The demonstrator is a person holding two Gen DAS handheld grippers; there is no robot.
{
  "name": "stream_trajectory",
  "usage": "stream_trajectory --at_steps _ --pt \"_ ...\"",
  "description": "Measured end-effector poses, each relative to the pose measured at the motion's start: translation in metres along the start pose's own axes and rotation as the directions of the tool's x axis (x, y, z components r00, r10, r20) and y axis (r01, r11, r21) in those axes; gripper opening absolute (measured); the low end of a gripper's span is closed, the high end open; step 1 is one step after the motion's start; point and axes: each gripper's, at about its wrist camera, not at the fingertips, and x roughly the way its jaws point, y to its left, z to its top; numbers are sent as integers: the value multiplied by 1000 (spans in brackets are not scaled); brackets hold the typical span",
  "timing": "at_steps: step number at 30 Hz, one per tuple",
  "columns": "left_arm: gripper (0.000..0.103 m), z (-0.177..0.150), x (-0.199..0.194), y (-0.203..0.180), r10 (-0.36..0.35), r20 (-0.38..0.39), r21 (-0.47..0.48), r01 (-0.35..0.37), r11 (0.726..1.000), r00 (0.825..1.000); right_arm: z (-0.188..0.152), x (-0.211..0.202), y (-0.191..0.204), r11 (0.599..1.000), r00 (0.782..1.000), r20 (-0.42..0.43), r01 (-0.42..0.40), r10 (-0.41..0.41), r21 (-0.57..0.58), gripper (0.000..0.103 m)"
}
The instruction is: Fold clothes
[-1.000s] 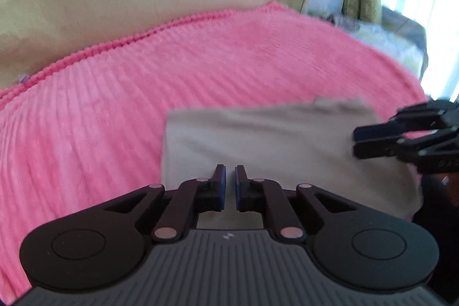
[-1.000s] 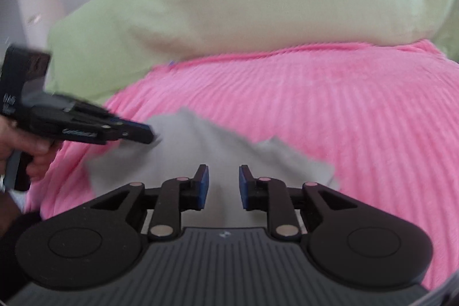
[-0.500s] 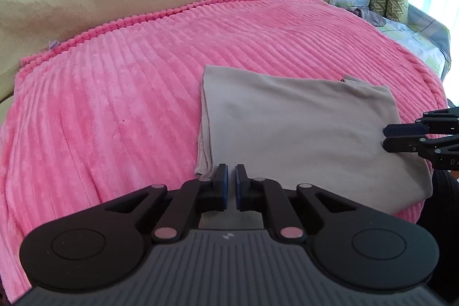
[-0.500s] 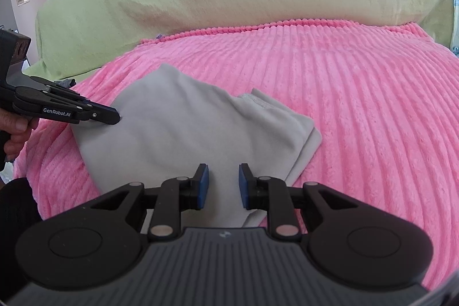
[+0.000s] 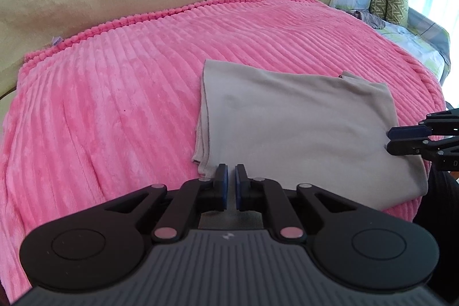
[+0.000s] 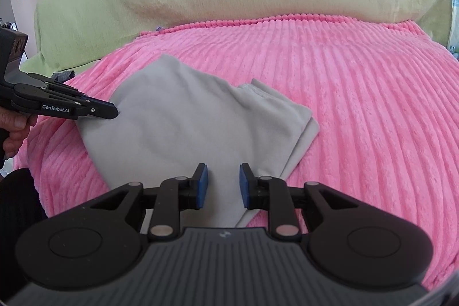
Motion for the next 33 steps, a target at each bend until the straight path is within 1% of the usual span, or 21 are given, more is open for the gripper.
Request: stream_trajectory --at_steps 2,3,4,5,6,8,10,13,15,20,24,26,30,32,33 --pt "9 -4 -6 0 -6 4 0 6 1000 1000 0 -4 0 1000 1000 -23 -4 4 -1 22" --pt "9 -5 -8 0 -8 4 0 8 1000 1000 -1 -6 1 1000 999 -38 -9 9 1 24" --pt "11 -7 -14 -3 -12 11 8 11 1000 1000 -1 -8 1 1000 999 -52 -14 14 3 26" --pt "15 -8 -18 -6 -11 12 21 10 1000 1000 -1 -10 2 1000 998 -66 -19 19 5 28" --pt "17 -9 -22 -9 -9 13 35 9 999 1000 -2 -13 3 1000 997 -75 -19 19 3 29" --pt "17 -12 -28 -16 5 10 66 -5 998 1000 -5 -18 6 1000 996 -88 -13 13 -4 32" --pt "17 -13 -33 -22 15 12 75 -15 997 1000 -9 -24 8 1000 995 -98 0 -1 -4 36" --pt "19 -13 -38 -29 -13 19 74 11 997 1000 -18 -38 5 1000 998 -67 -1 3 32 36" --pt "26 -10 -37 -39 -43 17 90 41 995 999 -21 -44 2 999 999 -50 6 -4 49 36" --pt "26 5 -24 -67 -95 0 160 94 983 995 -19 -52 -16 991 999 37 19 -24 130 36" --pt "26 19 -12 -85 -110 0 184 108 977 994 -8 -45 -34 984 995 100 1 -19 178 36" --pt "26 24 -6 -92 -112 -1 178 110 978 994 1 -36 -47 977 992 124 -27 1 211 36" --pt "26 34 7 -95 -122 0 151 121 981 993 13 -13 -69 957 988 141 -94 57 274 36" --pt "26 39 11 -94 -143 15 135 140 981 990 15 -2 -79 937 986 135 -136 97 321 36" --pt "26 43 14 -94 -158 20 127 154 980 987 15 3 -85 919 983 139 -164 121 358 36"
